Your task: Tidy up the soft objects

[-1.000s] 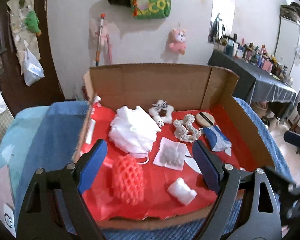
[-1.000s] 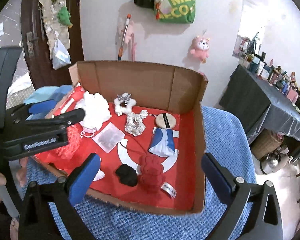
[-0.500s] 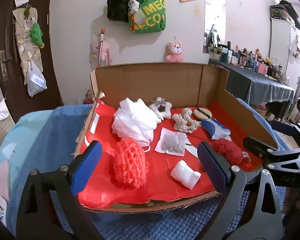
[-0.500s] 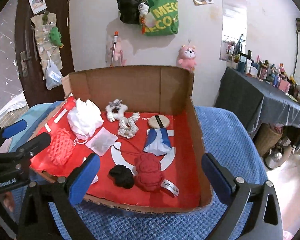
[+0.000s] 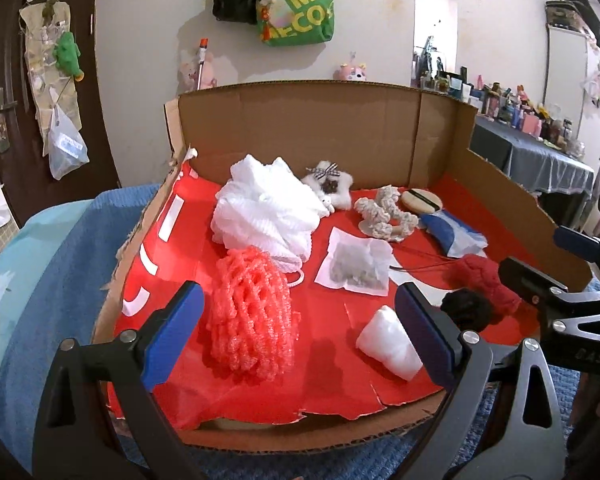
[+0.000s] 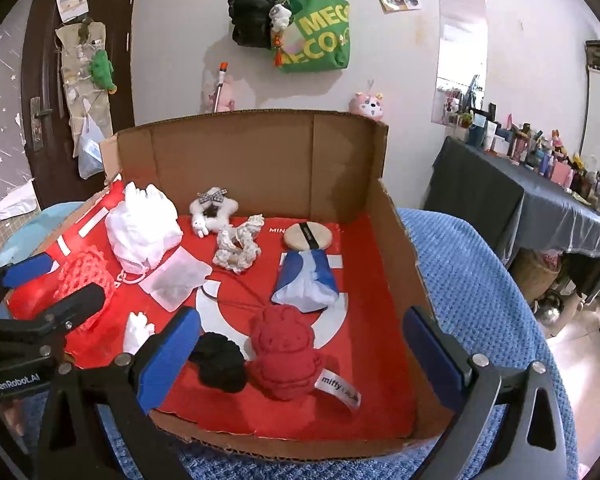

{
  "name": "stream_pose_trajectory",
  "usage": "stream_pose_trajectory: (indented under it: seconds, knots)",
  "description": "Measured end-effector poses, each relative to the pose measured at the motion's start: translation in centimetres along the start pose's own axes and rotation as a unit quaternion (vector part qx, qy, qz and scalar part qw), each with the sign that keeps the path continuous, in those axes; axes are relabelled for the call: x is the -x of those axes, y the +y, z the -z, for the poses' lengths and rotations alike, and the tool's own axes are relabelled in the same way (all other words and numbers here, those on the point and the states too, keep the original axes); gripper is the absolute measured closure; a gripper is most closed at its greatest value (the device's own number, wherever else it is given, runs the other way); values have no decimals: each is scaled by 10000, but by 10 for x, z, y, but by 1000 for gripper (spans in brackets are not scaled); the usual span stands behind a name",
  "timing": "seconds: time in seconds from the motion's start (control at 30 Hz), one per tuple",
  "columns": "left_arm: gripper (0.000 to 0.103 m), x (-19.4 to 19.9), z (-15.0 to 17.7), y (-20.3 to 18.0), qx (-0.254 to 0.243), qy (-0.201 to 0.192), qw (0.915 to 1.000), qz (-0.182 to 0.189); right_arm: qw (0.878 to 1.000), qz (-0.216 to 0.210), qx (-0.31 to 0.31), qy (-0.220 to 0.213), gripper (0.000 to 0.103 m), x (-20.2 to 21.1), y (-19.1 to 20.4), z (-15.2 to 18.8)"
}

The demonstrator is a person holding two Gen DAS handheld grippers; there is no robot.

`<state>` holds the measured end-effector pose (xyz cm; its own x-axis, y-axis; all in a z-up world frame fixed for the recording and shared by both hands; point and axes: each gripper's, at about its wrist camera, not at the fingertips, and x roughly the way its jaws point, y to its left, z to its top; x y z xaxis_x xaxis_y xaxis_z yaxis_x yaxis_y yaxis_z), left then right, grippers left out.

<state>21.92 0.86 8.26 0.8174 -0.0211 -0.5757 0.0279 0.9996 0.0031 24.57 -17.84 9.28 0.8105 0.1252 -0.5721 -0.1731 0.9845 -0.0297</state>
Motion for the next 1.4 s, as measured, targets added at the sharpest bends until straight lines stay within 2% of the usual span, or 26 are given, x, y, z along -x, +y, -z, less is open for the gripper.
stream_pose_trajectory:
  seconds: [0.27,1.4]
  knots:
    - [5,-8,5,-1,-94,-18,9999,-119,10000,-37,-16,-63,0,-3,0,6]
    - [5,-12,7,3,12,1,10000,-57,9999,-11,39,-107,0,-8,2,12]
